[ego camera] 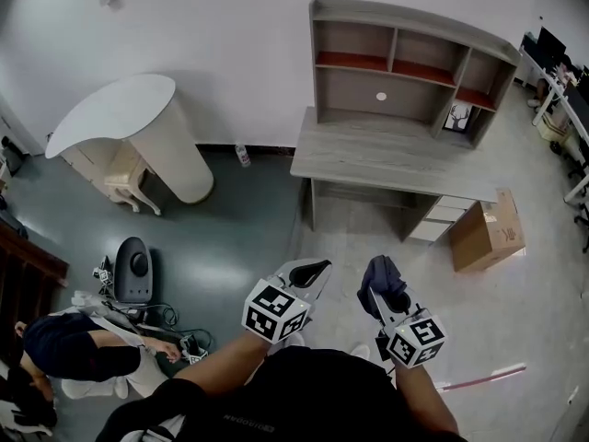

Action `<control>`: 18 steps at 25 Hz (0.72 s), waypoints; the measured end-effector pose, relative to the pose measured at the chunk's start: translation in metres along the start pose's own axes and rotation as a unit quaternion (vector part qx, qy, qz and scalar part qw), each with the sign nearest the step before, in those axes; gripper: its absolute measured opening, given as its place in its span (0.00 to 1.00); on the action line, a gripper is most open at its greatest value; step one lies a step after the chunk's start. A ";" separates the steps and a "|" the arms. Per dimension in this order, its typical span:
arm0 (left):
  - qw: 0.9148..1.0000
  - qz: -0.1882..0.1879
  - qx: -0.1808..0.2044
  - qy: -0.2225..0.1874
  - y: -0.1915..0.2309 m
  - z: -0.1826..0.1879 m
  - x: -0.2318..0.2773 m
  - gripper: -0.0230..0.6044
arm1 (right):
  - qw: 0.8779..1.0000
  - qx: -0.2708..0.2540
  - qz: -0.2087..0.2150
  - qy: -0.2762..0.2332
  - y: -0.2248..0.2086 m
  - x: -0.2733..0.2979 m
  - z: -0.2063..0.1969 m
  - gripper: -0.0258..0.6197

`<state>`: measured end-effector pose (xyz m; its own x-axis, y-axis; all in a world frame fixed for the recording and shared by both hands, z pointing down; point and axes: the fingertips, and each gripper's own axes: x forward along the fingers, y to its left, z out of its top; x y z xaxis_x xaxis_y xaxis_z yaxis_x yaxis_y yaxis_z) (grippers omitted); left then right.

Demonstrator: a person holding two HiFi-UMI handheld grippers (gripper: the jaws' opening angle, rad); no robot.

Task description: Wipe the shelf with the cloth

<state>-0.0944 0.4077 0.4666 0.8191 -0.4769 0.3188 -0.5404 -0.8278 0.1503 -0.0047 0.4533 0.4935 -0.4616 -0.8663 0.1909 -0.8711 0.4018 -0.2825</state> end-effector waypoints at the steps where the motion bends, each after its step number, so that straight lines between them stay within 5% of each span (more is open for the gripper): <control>1: 1.000 -0.002 -0.007 -0.001 0.001 0.000 0.000 0.05 | 1.000 0.004 0.001 -0.001 0.000 0.001 0.000 0.18; 18: 1.000 -0.015 -0.011 -0.002 0.054 -0.010 -0.025 0.05 | 0.999 -0.011 -0.024 0.019 0.034 0.047 -0.011 0.19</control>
<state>-0.1461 0.3777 0.4757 0.8360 -0.4525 0.3103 -0.5190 -0.8356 0.1798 -0.0583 0.4292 0.5032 -0.4250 -0.8729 0.2397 -0.8955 0.3669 -0.2519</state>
